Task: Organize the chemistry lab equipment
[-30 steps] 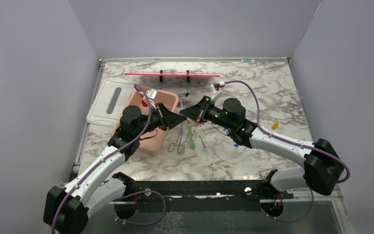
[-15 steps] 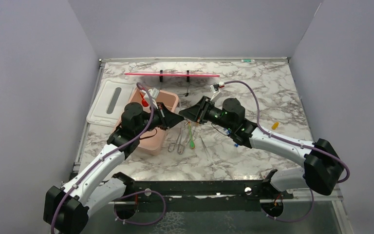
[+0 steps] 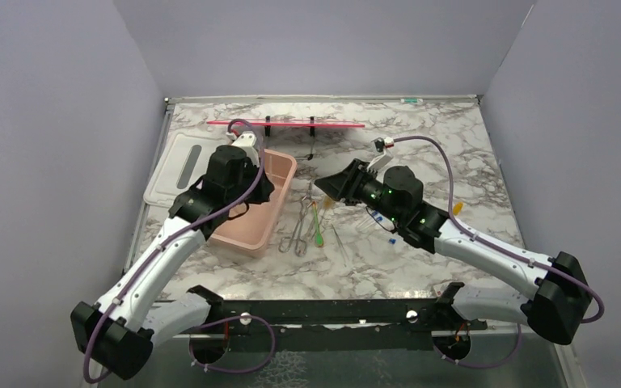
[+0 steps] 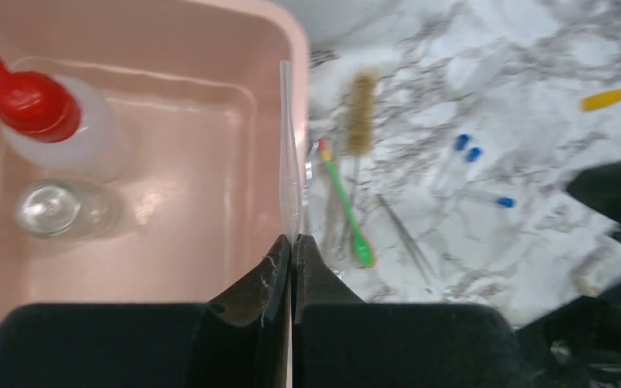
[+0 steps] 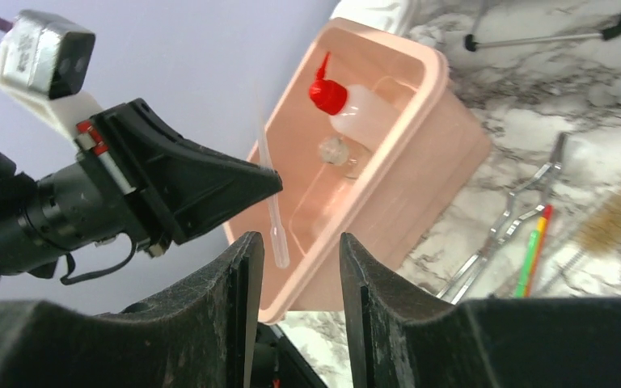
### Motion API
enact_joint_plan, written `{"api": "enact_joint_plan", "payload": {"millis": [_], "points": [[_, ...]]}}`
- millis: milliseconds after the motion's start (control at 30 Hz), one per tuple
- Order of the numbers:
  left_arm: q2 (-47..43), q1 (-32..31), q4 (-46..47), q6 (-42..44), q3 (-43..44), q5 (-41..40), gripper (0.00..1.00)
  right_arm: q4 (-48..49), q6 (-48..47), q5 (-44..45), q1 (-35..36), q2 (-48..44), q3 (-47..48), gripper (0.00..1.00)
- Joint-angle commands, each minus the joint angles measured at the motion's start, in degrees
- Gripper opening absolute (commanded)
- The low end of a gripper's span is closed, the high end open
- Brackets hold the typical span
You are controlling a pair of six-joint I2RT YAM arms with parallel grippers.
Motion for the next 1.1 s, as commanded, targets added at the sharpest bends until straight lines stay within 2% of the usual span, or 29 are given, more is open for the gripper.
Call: {"api": "enact_joint_plan", "payload": {"millis": [0,233,333,400,500,633,867,1067], "points": [[6.9,0.0,-10.1,5.3,2.0,-11.7,0.05,-5.8,-2.3,6.6,0.3,-2.2,-2.8,0.45],[17.0,0.0,-11.3,9.1,3.0,-19.1,0.05,-8.5,-2.5,7.8,0.3,-4.1,-6.3,0.45],[20.9,0.0,-11.2,10.6,3.9,-19.1,0.06,-9.5,-2.5,8.3,0.3,-4.3,-7.1,0.45],[22.9,0.0,-11.2,10.9,4.3,-18.3,0.10,-10.0,-2.5,9.0,0.3,-4.3,-7.3,0.45],[24.3,0.0,-11.2,10.6,4.9,-18.2,0.22,-10.7,-3.1,10.1,0.3,-4.0,-7.3,0.45],[22.5,0.0,-10.4,9.5,5.7,-17.1,0.33,-12.3,-4.4,12.0,0.3,-2.7,-7.0,0.45],[17.8,0.0,-9.5,7.7,8.3,-11.1,0.38,-14.9,-7.3,12.2,0.3,2.4,-5.9,0.45],[11.2,0.0,-7.0,5.5,7.7,-7.3,0.45,-21.9,-12.9,6.7,0.4,15.1,1.6,0.45]]}}
